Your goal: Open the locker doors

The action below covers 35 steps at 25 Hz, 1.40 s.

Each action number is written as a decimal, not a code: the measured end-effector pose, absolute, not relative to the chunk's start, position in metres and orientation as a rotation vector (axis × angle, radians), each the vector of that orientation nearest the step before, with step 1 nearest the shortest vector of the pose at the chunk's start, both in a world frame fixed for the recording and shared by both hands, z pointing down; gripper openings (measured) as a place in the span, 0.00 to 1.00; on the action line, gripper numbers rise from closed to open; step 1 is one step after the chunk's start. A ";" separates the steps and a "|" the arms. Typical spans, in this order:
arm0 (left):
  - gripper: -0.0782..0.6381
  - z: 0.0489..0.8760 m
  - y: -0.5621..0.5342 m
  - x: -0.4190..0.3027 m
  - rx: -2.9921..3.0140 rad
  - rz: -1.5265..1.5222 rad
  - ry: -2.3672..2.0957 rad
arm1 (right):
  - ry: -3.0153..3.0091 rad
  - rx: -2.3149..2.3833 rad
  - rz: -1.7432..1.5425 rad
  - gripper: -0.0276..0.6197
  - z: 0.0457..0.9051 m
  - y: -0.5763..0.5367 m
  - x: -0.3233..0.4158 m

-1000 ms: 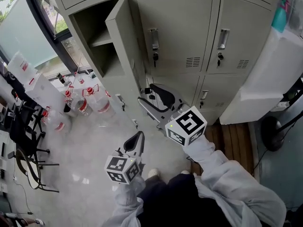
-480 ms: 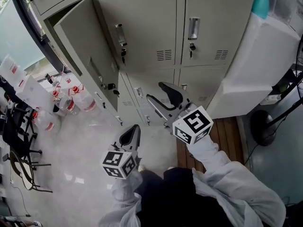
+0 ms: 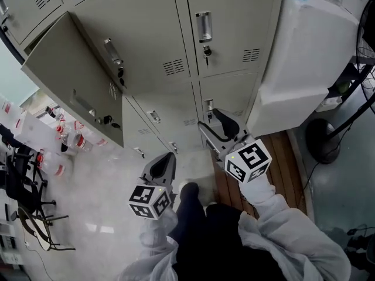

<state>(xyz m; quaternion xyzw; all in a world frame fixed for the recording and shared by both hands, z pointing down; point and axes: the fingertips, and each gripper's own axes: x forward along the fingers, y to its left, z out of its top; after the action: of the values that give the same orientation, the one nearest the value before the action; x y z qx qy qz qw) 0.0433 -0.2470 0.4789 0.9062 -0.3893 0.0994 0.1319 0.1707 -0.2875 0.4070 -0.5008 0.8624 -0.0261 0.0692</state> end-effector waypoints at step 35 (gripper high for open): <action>0.12 0.641 -0.421 0.096 2.592 0.344 -0.998 | 2.535 -1.944 -0.477 0.36 0.679 -0.446 0.225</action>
<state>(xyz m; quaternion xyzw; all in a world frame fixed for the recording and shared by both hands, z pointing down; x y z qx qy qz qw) 0.0961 -0.4215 0.6405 0.9125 -0.3514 0.1211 0.1705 0.2248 -0.4461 0.6786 -0.6013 0.7841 -0.1474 -0.0440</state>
